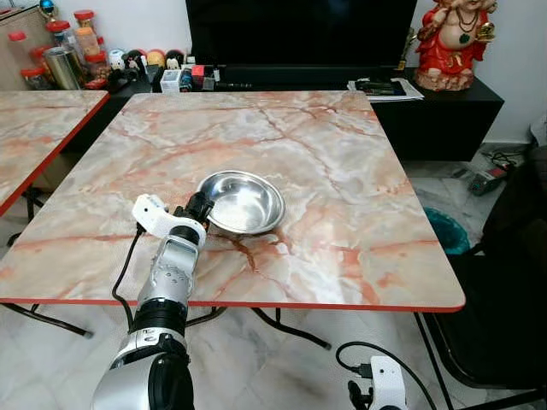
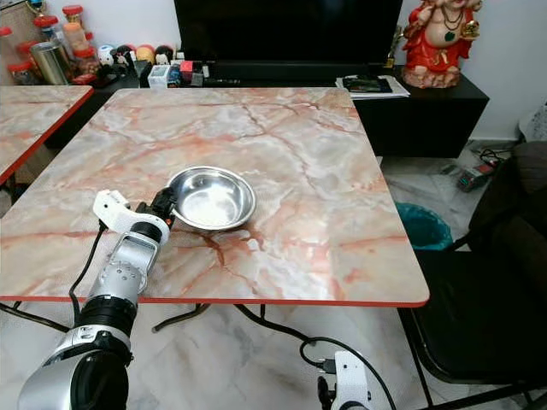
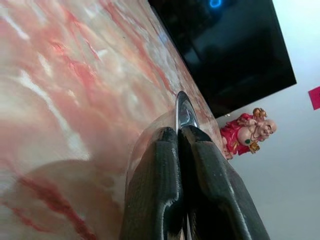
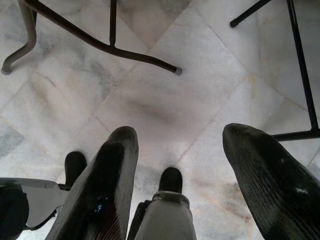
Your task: Setting the table
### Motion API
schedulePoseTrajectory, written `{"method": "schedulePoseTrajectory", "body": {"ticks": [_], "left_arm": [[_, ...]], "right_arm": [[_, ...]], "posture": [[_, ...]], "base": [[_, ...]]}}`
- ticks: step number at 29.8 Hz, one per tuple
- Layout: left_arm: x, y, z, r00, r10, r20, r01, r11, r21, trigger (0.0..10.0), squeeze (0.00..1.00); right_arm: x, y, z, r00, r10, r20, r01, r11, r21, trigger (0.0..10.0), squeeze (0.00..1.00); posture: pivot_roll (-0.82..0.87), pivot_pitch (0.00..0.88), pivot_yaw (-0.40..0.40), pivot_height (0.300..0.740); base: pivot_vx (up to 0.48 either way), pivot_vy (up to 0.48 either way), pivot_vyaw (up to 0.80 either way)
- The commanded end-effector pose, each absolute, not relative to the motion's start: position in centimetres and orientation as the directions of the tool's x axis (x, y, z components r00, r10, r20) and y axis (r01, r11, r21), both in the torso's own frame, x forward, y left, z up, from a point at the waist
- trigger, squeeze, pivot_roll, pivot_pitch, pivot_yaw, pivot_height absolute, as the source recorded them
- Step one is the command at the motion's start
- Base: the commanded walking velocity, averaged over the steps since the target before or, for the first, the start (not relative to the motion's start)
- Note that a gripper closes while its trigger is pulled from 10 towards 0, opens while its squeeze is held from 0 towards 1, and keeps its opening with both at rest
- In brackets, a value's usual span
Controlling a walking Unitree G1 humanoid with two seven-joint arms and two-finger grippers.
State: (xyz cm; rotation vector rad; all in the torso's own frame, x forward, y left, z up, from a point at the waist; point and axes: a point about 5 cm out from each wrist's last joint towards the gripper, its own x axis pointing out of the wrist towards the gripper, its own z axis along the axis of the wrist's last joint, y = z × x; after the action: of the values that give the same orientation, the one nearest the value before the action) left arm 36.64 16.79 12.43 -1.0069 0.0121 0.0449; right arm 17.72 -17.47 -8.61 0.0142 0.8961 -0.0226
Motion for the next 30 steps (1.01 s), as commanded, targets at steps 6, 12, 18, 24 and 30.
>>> {"method": "schedulePoseTrajectory", "body": {"ticks": [6,12,18,24,30], "left_arm": [[35.2,17.2,10.5,0.993,0.034,-0.110,-0.112,0.509,-0.853,10.0,0.00],[34.7,16.8,9.9,0.990,0.009,-0.139,-0.123,0.523,-0.843,10.0,0.00],[34.6,16.3,9.9,0.989,-0.032,-0.147,-0.106,0.541,-0.834,10.0,0.00],[34.5,16.4,9.9,0.987,-0.031,-0.157,-0.113,0.558,-0.822,10.0,0.31],[34.5,16.6,9.9,0.987,-0.026,-0.156,-0.115,0.561,-0.820,10.0,1.00]], "right_arm": [[17.7,-17.8,-8.6,0.628,-0.025,-0.778,0.042,0.999,0.002,10.0,0.00],[17.9,-17.6,-8.5,0.632,-0.022,-0.774,0.039,0.999,0.004,10.0,0.00],[18.1,-17.5,-8.4,0.636,-0.020,-0.772,0.038,0.999,0.006,10.0,0.00],[18.2,-17.4,-8.4,0.638,-0.017,-0.770,0.036,0.999,0.008,10.0,0.00],[18.3,-17.5,-8.3,0.641,-0.018,-0.767,0.035,0.999,0.006,10.0,0.00]], "posture": [[0.06,0.000,0.019,0.740],[0.05,0.000,0.020,0.740],[0.06,0.000,0.021,0.740],[0.06,0.000,0.016,0.740],[0.06,0.000,0.013,0.740]], "base": [[0.000,0.000,0.00],[0.000,0.000,0.00],[0.000,0.000,0.00],[0.000,0.000,0.00],[0.000,0.000,0.00]]}}
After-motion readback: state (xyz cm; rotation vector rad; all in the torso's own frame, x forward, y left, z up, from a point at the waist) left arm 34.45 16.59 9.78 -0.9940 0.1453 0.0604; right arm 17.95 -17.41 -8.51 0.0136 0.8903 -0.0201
